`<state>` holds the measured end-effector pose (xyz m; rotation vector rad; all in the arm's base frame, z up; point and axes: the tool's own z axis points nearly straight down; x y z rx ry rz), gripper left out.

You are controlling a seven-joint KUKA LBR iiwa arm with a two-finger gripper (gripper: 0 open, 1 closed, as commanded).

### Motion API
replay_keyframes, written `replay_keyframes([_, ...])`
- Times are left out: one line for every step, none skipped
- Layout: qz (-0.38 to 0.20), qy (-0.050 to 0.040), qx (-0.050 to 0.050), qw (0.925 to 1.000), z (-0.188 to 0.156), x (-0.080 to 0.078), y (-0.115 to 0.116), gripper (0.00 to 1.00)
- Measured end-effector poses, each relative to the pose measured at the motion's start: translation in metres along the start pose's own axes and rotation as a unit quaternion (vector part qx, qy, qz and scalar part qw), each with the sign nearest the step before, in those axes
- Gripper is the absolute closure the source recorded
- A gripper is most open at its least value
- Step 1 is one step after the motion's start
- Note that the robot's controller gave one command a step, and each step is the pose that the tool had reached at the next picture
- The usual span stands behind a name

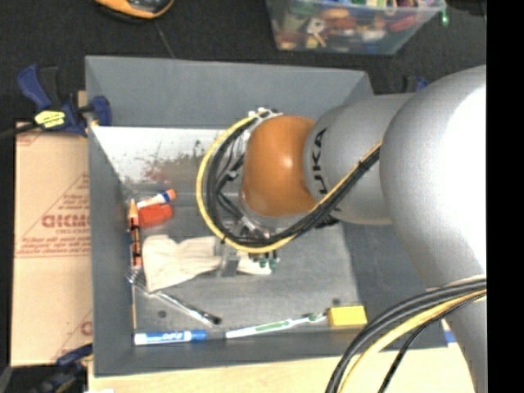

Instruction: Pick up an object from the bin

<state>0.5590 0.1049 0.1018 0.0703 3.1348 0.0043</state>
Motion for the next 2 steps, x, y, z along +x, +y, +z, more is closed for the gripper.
replay_keyframes([-0.001,-0.0012,0.0,1.0,-0.035,-0.001,0.0,1.0])
replay_keyframes([-0.001,-0.0011,0.0,1.0,-0.048,-0.001,0.0,1.0])
